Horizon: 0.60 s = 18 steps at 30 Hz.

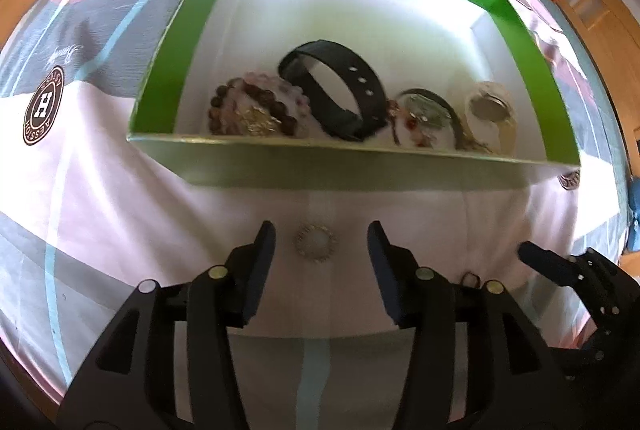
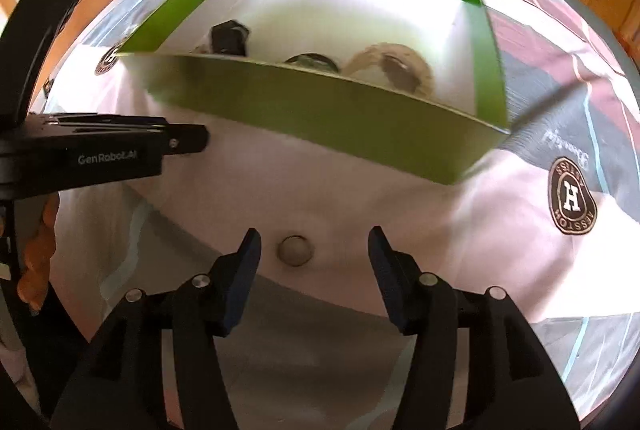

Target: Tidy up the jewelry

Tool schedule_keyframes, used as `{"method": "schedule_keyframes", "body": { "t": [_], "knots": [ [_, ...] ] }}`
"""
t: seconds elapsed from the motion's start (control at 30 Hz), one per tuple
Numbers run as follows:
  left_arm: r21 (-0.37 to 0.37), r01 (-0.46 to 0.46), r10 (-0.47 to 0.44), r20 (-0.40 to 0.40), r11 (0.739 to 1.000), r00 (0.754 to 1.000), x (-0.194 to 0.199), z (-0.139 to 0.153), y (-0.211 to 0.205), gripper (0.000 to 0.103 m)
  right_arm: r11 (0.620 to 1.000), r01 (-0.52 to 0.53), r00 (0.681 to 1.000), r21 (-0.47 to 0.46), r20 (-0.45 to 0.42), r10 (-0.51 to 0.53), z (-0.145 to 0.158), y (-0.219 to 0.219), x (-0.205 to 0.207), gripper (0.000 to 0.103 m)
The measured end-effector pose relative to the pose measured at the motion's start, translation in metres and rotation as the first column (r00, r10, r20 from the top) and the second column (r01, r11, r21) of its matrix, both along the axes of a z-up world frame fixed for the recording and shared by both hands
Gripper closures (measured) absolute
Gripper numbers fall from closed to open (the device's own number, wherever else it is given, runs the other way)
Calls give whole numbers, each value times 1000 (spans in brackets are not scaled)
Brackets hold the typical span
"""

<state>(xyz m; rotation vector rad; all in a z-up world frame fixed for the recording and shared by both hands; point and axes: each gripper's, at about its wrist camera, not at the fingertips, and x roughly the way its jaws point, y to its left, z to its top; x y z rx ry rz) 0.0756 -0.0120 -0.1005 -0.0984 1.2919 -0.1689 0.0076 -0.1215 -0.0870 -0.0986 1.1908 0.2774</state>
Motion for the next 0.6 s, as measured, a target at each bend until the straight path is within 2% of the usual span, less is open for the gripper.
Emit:
{"method": "schedule_keyframes", "body": {
  "t": [0.17, 0.23, 0.3, 0.43, 0.6],
  "knots": [
    [63, 29, -29, 1, 998, 1000, 4, -8, -8, 56, 999, 34, 999, -6, -7, -34, 0, -16, -4, 47],
    [82, 41, -41, 2, 996, 999, 4, -9, -12, 66, 999, 46, 999, -10, -14, -46, -1, -21, -3, 47],
    [96, 43, -44, 2, 994, 999, 3, -10, -16, 80, 999, 53, 998, -15, -18, -53, -3, -23, -3, 47],
    [39, 82, -82, -11, 996, 997, -5, -8, -20, 82, 998, 62, 998, -19, -28, -62, -5, -25, -1, 47],
    [8, 132, -131, -32, 991, 991, -23, -7, -27, 82, 997, 76, 996, -9, -46, -77, -6, -25, 5, 47]
  ]
}}
